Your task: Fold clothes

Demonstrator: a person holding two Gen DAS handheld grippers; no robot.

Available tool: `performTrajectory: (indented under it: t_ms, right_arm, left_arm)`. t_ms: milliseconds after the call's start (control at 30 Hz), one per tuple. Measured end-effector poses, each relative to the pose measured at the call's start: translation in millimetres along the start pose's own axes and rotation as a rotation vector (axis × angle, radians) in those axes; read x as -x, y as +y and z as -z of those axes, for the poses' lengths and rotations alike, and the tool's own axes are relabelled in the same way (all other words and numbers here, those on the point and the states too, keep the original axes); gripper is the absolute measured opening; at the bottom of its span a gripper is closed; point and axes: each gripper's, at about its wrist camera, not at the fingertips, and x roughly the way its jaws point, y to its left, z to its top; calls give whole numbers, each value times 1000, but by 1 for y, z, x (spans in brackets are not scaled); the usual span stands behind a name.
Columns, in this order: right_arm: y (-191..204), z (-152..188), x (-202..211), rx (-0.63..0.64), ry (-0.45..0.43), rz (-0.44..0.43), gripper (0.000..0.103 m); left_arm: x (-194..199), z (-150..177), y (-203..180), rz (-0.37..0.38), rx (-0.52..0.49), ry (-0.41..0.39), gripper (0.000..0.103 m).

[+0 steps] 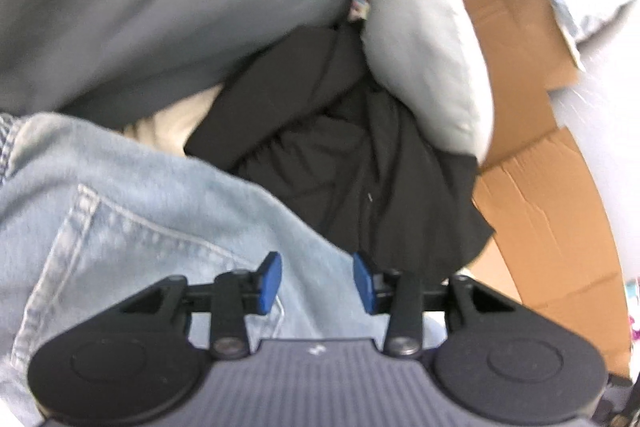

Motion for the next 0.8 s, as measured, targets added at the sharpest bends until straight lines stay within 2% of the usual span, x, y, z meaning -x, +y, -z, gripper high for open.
performTrajectory:
  t_ms: [200, 300, 400, 533, 633, 800]
  right_arm:
    - [-8, 13, 46, -10, 42, 16, 62]
    - [-10, 24, 57, -5, 42, -27, 62]
    - [-7, 42, 64, 52, -20, -14, 62]
    - [-9, 73, 70, 54, -82, -10, 62]
    - [-3, 98, 77, 104, -135, -2, 62]
    - [8, 139, 88, 117, -188, -76, 62]
  left_arm:
    - [-12, 19, -10, 59, -50, 42, 41]
    - [-10, 29, -15, 57, -92, 58, 41]
    - [5, 47, -13, 58, -110, 66, 41]
    - [9, 77, -23, 70, -186, 75, 42]
    - [6, 102, -34, 76, -209, 100, 42]
    - [4, 138, -64, 82, -255, 146, 42]
